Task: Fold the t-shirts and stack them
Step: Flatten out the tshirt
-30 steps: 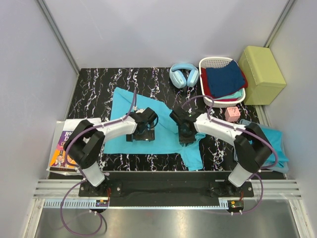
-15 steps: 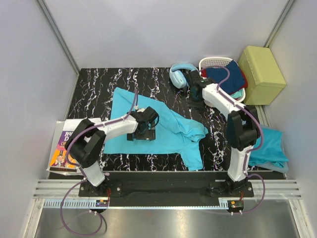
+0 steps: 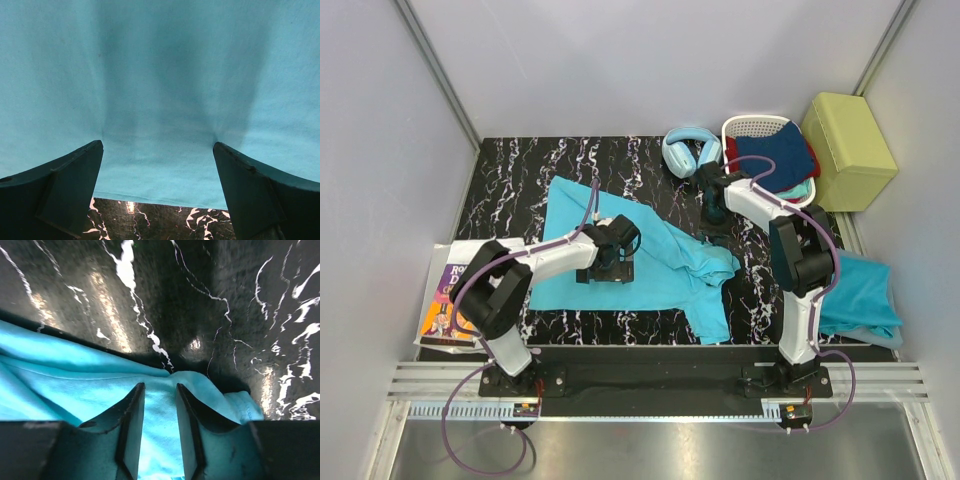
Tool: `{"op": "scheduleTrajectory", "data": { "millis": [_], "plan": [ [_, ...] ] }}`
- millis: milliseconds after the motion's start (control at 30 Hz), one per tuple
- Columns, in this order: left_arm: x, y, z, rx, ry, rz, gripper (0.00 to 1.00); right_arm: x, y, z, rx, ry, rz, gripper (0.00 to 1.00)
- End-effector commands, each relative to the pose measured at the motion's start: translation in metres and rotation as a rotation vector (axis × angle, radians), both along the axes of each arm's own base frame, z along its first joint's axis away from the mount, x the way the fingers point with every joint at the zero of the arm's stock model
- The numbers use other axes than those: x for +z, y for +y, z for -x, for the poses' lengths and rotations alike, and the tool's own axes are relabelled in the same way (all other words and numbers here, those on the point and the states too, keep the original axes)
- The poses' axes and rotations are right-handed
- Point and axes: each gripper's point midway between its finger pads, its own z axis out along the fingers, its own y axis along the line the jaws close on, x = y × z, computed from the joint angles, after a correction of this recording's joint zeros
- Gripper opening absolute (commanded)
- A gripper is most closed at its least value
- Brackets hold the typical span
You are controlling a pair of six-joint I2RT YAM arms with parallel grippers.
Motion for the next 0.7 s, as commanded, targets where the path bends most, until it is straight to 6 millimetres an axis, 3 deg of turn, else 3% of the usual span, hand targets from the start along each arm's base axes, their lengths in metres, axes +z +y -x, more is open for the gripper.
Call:
{"op": "scheduleTrajectory", "data": {
  "millis": [0,133,300,333,467,667],
  "plan": [
    [0.008,-0.011,-0.006,-0.024,-0.026,0.039,0.99,0.005,0.006,0.005,0.004,-0.021,-0.035,0.41],
    [0.008,-0.011,-0.006,-0.026,-0.024,0.039,0.99,-0.002,0.002,0.015,0.0,-0.003,-0.032,0.39],
    [0.007,-0.012,-0.008,-0.028,-0.024,0.036,0.99,0.004,0.006,0.02,0.009,-0.015,-0.051,0.03],
    [0.008,-0.012,-0.008,-0.026,-0.025,0.036,0.99,0.005,0.005,0.022,0.009,-0.016,-0.045,0.0],
    [0.006,-0.013,-0.009,-0.027,-0.021,0.036,0.99,0.018,0.01,0.028,0.04,-0.056,-0.016,0.0],
    [0.004,-0.017,-0.009,-0.029,-0.01,0.041,0.99,0.054,0.03,0.041,0.114,-0.128,0.0,0.0]
  ]
}}
